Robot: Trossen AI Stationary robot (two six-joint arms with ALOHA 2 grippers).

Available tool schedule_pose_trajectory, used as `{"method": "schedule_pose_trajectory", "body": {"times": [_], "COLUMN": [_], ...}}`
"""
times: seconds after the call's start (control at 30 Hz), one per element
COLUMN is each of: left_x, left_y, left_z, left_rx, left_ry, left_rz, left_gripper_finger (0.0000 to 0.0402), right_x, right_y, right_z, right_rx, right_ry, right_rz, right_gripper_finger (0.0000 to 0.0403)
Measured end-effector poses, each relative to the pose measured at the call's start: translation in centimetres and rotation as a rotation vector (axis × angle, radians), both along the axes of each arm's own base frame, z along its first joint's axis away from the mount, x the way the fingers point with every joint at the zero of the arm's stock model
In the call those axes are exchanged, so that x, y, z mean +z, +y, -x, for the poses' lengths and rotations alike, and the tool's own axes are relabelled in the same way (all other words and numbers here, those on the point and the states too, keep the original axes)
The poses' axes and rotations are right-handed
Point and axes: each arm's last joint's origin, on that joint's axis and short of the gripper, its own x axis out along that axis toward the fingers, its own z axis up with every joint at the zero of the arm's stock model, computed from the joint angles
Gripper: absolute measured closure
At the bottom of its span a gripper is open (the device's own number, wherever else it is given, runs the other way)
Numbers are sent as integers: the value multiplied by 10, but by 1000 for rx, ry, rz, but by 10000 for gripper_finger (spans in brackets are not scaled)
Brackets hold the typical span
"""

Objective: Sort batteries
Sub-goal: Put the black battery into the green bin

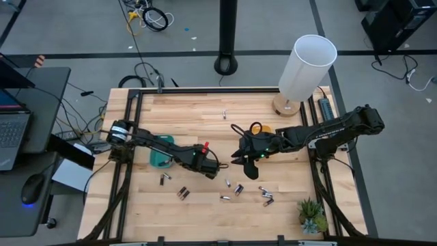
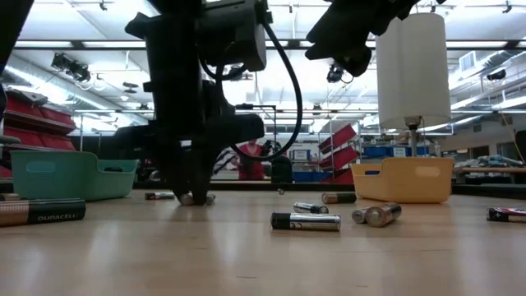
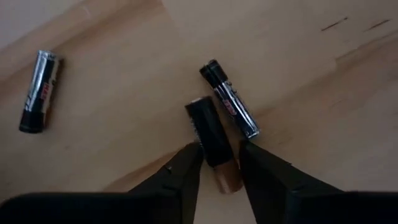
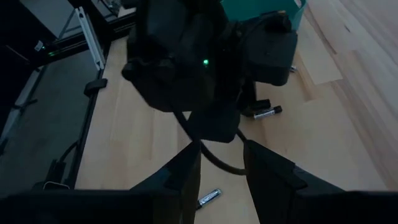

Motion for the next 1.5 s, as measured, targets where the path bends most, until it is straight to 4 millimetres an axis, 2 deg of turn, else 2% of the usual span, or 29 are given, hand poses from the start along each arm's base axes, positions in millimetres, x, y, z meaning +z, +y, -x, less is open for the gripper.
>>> {"method": "schedule_pose_trajectory", "body": {"times": [0.23,0.63,0.93,1.13,1.27,1.5], "left_x": [0,7,47,68,84,105], "left_y": [3,4,6,14,17,21], "left_z": [0,4,4,10,24,74], "left_rx": [-66,-132,-219,-256,-291,-329], "left_ry": [22,33,-134,-170,-132,162], "left_rz": [-7,-20,-92,-142,-142,-84], "left_gripper_finger": [352,352,352,352,352,352], "right_x": [0,0,0,1,3,6], "right_y": [2,2,-3,-10,-13,-15], "right_z": [0,0,0,-1,0,1], "right_rx": [11,6,-95,-132,-147,-162], "right_ry": [0,2,4,-4,-7,-20], "right_rz": [3,9,-22,-35,-39,-32], "right_gripper_finger": [273,273,273,273,273,273]}}
